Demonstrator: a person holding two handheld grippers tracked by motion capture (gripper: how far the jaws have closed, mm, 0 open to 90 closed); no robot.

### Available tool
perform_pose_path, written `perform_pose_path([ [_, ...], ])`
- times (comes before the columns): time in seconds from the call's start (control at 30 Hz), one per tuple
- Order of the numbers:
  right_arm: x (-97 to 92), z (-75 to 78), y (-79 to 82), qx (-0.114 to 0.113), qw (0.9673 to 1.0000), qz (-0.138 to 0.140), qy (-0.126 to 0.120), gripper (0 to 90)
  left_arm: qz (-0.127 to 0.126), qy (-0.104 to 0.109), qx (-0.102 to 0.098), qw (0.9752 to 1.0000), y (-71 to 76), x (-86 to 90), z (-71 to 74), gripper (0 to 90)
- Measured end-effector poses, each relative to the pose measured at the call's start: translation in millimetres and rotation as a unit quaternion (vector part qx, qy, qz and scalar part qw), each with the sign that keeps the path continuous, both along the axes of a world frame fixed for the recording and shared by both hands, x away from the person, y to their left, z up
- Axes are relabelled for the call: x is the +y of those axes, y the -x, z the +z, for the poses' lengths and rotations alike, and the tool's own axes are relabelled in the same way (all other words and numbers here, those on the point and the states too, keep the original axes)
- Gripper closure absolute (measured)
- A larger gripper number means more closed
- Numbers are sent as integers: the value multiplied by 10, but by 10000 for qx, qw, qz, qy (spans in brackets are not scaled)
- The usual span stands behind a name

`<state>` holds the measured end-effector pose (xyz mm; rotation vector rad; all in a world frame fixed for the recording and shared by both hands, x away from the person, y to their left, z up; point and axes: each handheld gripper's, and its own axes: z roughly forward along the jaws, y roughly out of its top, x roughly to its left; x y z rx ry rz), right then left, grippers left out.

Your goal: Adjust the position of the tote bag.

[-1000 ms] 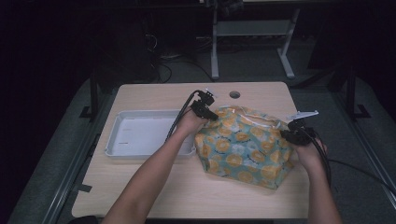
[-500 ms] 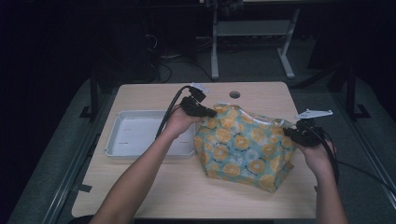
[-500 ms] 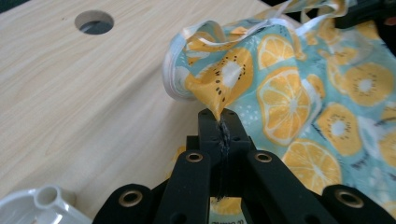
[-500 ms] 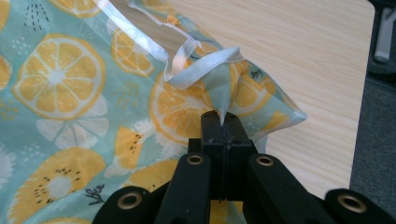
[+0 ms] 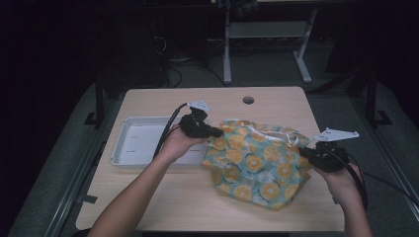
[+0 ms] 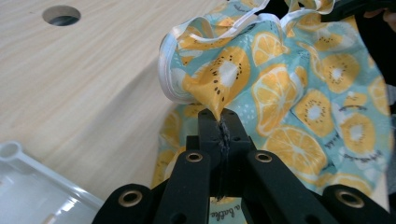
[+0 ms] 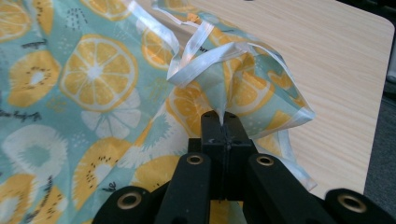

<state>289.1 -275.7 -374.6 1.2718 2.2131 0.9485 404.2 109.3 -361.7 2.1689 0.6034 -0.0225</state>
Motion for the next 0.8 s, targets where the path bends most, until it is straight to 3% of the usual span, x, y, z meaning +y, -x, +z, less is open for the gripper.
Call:
perform_pose_path([
  [0.1,5,25,107,-43,9999,73,-66,892,-63,65,-9,10000,100,44,-10,893],
  [0.23,54,6,246,-45,9998,190,-107,892,-198,-10,-83,9998,241,65,-45,892],
  [0.57,187,-286,459,422,9982,417,-24,891,-450,-323,52,9984,526,44,-299,888],
  [0.8,258,-500,463,775,9955,520,137,890,-518,-595,150,9968,589,-12,-517,884],
])
